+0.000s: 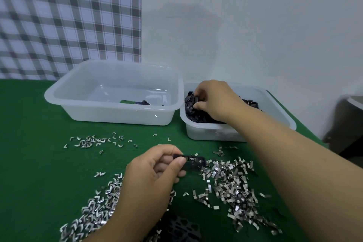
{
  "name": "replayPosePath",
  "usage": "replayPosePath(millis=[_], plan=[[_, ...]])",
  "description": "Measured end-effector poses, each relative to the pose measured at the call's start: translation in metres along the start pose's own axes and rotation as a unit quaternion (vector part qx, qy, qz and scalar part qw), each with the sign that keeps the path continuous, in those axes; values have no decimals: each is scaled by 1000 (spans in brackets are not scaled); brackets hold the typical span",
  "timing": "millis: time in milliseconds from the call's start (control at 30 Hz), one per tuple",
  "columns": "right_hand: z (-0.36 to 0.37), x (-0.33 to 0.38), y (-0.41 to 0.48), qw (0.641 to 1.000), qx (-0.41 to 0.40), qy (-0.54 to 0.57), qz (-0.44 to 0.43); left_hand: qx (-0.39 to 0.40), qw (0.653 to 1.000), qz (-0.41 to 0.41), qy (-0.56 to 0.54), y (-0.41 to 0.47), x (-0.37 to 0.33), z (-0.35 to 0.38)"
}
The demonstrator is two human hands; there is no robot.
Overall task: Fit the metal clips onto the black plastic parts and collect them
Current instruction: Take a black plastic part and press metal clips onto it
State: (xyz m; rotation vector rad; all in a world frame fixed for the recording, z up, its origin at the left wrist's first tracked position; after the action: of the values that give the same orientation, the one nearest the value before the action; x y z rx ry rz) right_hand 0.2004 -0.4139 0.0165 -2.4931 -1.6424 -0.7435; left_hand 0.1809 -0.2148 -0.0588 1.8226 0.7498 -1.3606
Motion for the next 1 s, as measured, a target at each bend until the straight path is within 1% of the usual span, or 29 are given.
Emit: replayPosePath(millis=[67,100,133,200,233,300,400,533,633,767,900,1000], plan=[[-18,3,-20,994,-71,88,0,-6,1000,-6,-13,1,1,-1],[-23,3,-33,984,-90,152,6,-8,1000,-8,-21,1,1,-2],[-26,3,-47,969,-96,228,12,-9,1000,-10,-25,1,1,-2],[-27,4,-77,921,-94,377,11,-10,1000,-11,-26,1,2,-2],[-26,4,-91,898,-93,430,10,-13,999,-13,-28,1,3,-2],[-19,1,-114,865,-85,493,20,-20,999,-16,-32,2,4,-3],[-2,-8,-137,840,-86,533,48,-26,999,-19,-35,2,4,-4],[11,-20,-147,842,-118,521,69,-27,999,-27,-35,3,5,-5],[21,-23,-146,836,-103,532,88,-29,998,-38,-45,3,7,-5],[24,-19,-145,828,-90,545,92,-32,998,-41,-47,3,9,-5],[26,-19,-145,804,-90,579,100,-31,998,-38,-49,4,9,-5],[28,-18,-145,803,-73,581,108,-27,998,-36,-47,3,9,-5]])
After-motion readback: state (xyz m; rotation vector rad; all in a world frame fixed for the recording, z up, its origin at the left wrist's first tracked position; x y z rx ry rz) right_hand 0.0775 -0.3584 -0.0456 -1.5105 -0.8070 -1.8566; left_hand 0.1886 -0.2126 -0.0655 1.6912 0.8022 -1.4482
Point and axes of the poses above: each hand's wrist, its own y-axis towards the middle knuckle, its own z-axis out of the palm, x = y × z, the point moved 8 cm from there along y, towards the middle knuckle, and after that the axes turned 6 degrees about y, right-handed, at the moved point
